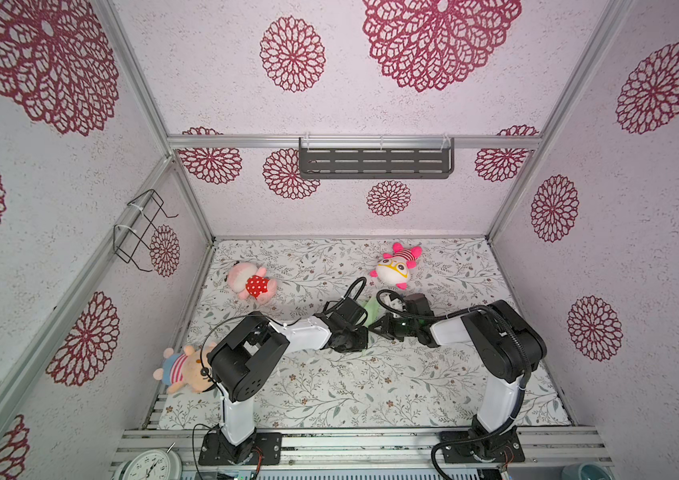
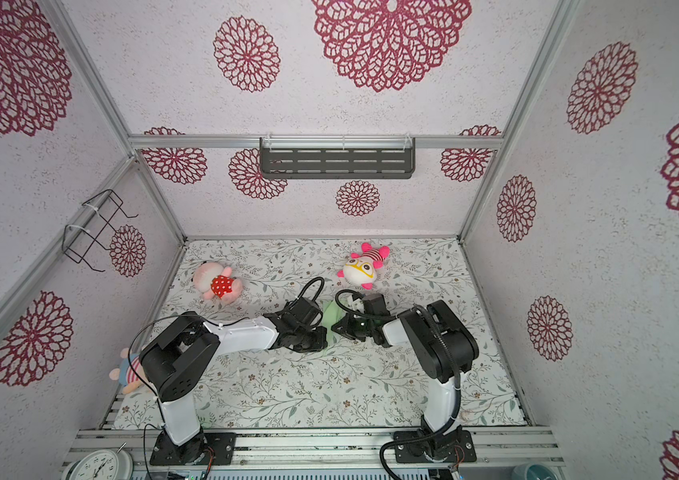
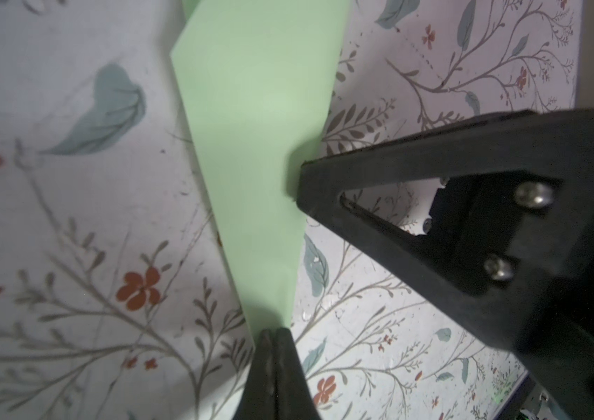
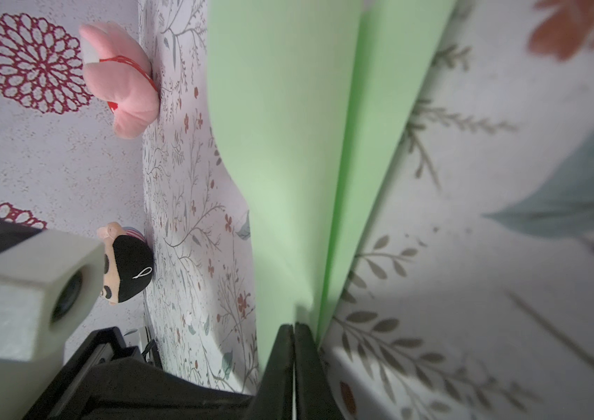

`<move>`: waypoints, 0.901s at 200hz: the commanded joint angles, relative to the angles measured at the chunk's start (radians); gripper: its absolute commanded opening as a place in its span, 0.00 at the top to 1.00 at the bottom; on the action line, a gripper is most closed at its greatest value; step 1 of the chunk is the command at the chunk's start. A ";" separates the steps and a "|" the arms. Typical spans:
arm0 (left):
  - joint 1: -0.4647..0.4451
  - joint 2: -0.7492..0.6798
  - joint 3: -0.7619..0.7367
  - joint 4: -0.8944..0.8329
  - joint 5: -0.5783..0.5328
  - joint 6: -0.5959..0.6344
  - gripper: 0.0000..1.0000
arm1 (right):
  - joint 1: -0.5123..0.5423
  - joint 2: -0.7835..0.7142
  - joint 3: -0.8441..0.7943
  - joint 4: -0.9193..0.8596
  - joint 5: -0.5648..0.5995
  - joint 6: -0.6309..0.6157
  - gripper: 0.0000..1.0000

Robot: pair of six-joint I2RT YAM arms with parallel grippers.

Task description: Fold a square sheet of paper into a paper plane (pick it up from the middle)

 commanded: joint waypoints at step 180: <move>-0.044 0.101 0.051 -0.201 -0.091 0.049 1.00 | 0.014 0.007 -0.044 0.036 -0.093 -0.084 0.96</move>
